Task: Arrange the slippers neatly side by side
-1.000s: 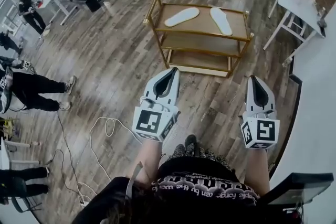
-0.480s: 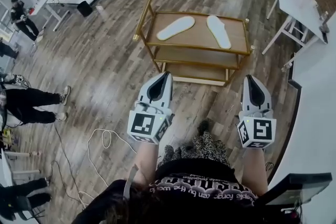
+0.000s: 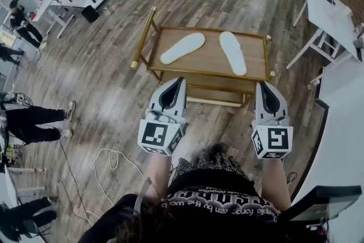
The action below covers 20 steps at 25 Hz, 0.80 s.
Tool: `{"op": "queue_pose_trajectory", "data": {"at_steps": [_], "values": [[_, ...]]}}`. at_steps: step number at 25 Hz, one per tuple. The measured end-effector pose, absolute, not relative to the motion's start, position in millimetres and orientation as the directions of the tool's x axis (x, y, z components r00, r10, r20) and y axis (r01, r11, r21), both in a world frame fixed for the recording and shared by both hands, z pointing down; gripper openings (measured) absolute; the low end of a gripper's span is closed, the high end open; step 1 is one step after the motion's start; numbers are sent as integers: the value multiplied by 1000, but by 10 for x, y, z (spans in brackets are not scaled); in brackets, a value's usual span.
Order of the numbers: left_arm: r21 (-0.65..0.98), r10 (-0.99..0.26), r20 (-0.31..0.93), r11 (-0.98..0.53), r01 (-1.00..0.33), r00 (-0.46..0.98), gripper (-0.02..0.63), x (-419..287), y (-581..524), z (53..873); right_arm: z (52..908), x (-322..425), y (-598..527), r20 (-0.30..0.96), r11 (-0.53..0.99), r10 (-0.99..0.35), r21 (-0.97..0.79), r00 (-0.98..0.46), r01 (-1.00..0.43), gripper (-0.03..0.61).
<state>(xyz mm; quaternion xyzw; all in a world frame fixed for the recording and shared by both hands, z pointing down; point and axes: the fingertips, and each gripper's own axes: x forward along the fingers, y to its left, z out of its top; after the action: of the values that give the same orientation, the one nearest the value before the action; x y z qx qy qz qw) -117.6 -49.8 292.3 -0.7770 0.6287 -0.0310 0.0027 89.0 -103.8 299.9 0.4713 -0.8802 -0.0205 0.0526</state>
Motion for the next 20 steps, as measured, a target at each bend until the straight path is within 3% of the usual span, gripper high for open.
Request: {"op": "queue_pose_trajectory", "data": {"at_steps": [11, 20], "values": [[-23, -978, 80, -193, -981, 191, 2, -1316, -1154, 3061, 3195, 748, -1774, 115, 578, -814, 57, -570, -814, 5], [-8, -961, 102, -259, -966, 257, 0, -1572, -2028, 3228, 3354, 474, -2473, 152, 528, -844, 58, -515, -848, 6]]}}
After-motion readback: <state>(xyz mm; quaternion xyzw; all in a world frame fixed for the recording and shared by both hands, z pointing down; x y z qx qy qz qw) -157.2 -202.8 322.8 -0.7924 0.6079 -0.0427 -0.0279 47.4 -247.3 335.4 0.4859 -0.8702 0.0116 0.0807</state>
